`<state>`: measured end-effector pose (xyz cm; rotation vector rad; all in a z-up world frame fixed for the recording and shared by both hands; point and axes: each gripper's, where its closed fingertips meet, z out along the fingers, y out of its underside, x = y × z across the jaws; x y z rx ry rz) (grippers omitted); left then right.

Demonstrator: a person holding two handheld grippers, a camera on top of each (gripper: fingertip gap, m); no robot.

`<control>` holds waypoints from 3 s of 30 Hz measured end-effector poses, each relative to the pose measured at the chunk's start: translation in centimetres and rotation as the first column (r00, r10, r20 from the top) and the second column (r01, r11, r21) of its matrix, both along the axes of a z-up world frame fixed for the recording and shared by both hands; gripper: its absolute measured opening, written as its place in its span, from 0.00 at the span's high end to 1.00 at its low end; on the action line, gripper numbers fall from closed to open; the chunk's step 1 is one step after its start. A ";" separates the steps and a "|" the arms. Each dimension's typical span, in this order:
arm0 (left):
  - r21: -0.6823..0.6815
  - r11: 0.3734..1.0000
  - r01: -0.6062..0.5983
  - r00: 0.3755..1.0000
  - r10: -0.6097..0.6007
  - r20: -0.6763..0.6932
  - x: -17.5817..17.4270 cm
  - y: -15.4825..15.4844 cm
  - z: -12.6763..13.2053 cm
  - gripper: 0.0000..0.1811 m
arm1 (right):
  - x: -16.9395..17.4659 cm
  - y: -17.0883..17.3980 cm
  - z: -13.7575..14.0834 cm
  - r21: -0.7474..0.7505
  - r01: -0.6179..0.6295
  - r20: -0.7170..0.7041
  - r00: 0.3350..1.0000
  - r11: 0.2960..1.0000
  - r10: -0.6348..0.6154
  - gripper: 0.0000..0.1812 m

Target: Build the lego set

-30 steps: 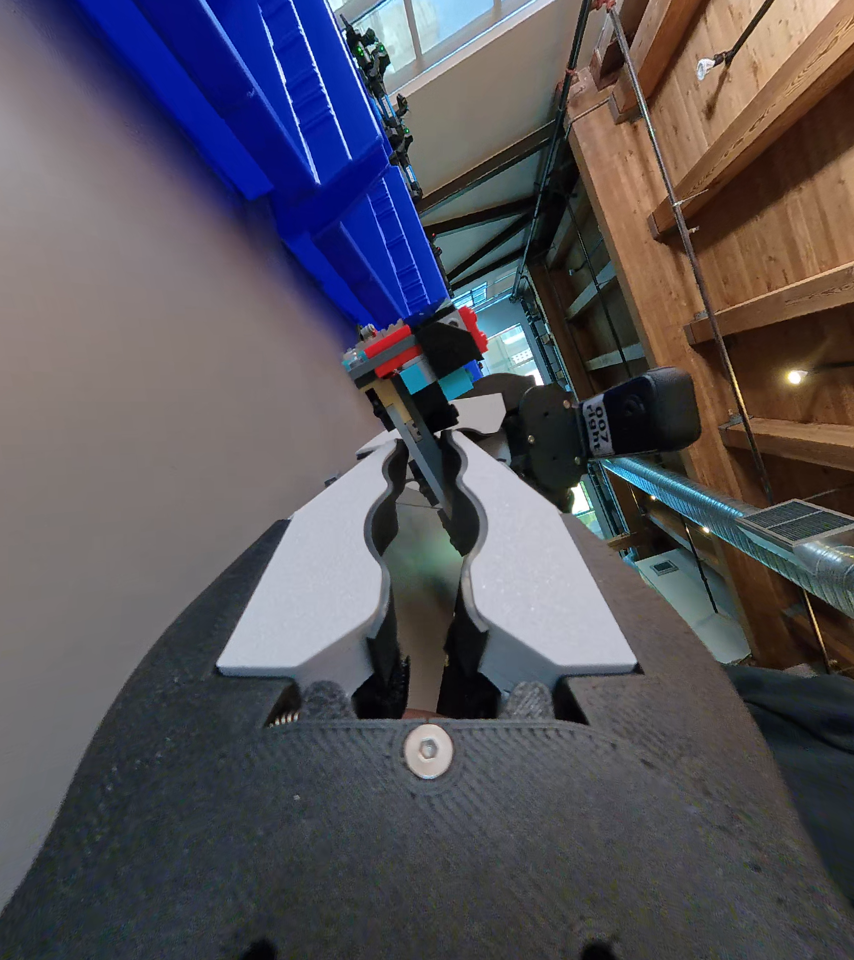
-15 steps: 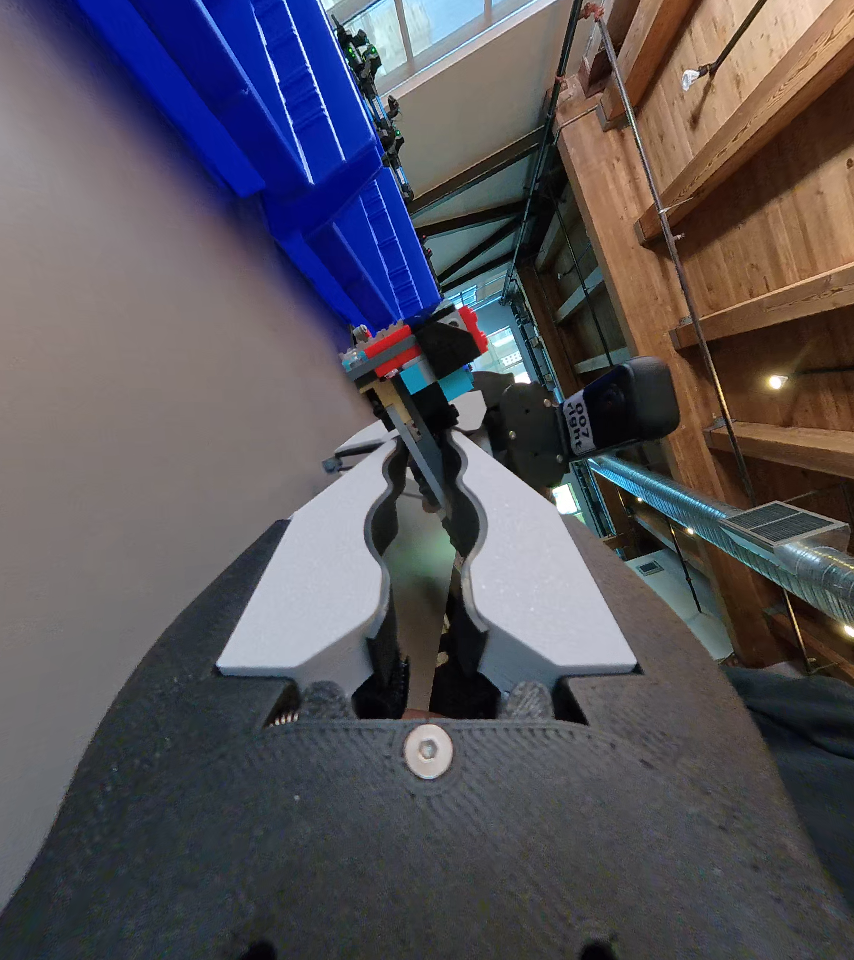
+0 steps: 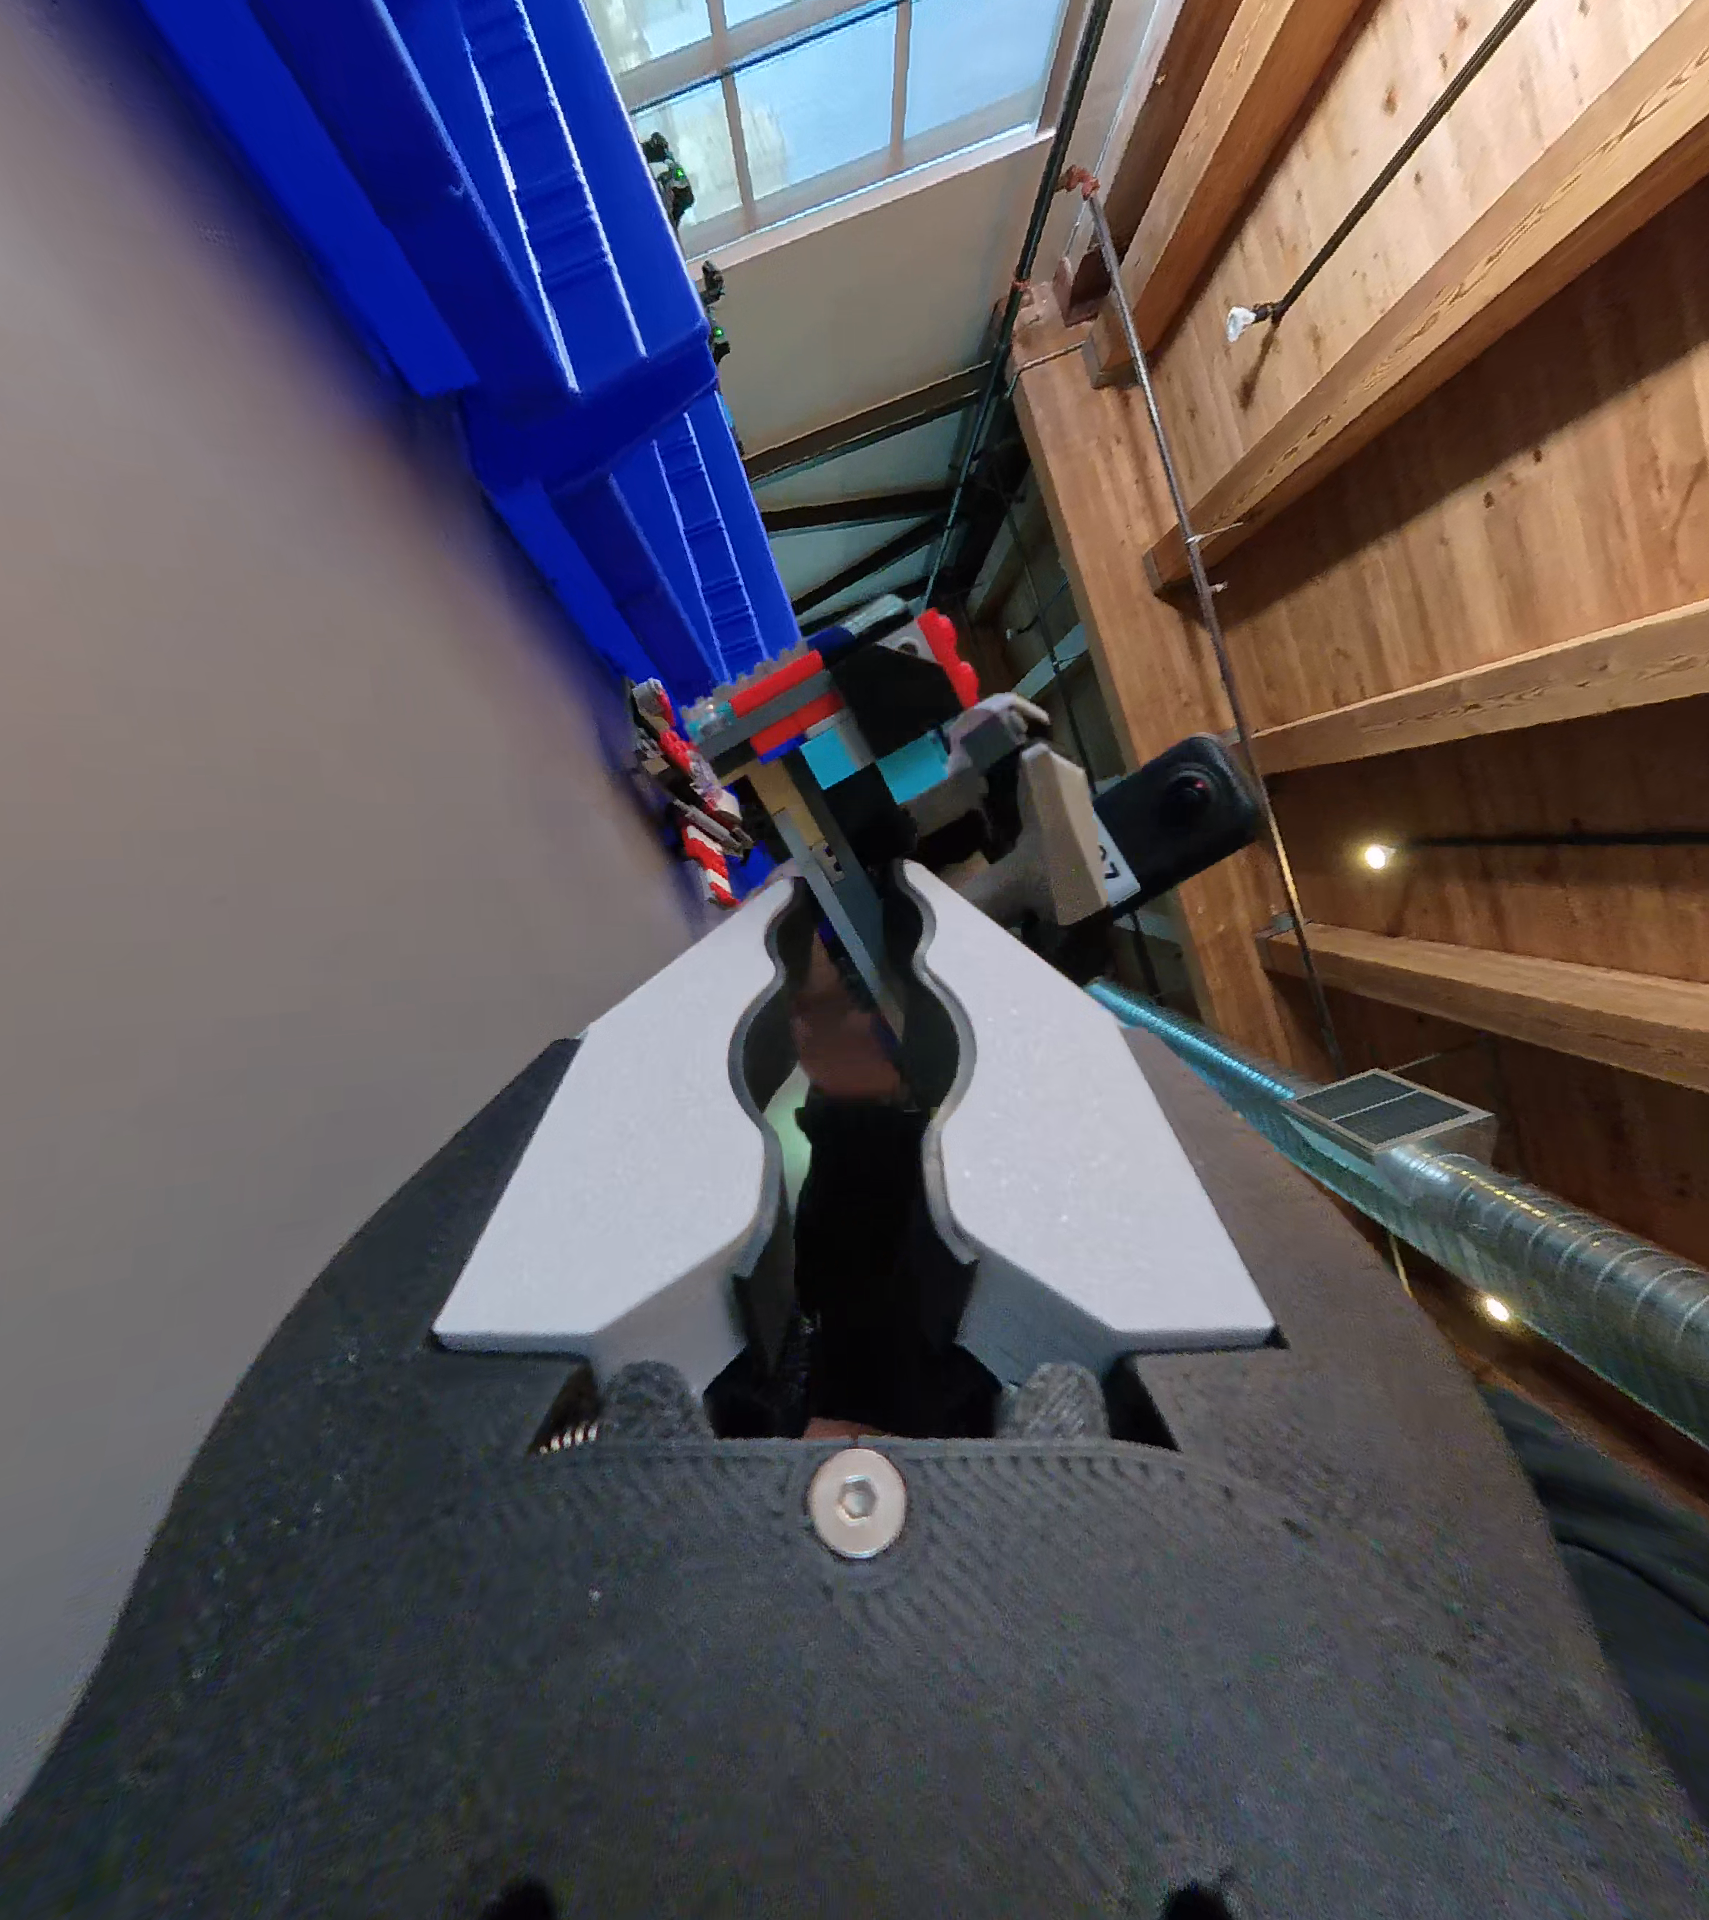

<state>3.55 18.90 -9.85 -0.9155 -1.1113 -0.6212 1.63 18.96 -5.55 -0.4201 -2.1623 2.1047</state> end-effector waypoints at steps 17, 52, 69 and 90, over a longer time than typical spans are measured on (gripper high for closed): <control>0.092 0.996 -0.008 0.999 0.003 0.048 0.0 0.3 0.3 0.93 | -0.5 -0.2 -0.9 0.005 0.060 -0.033 0.998 0.998 -0.060 0.96; 0.082 0.997 -0.011 0.997 0.005 0.081 0.0 0.0 0.1 0.93 | -0.5 0.0 -1.4 0.013 0.062 -0.015 0.998 0.998 -0.061 0.96; 0.079 0.997 -0.014 0.996 0.007 0.087 -0.1 -0.2 -0.2 0.93 | -0.5 -0.1 -1.5 0.010 0.057 -0.011 0.998 0.998 -0.057 0.96; 0.043 0.999 -0.015 0.995 0.011 0.102 -0.2 -0.6 -0.5 0.93 | 0.2 0.0 -2.9 0.258 0.203 -0.679 0.734 0.944 0.028 0.76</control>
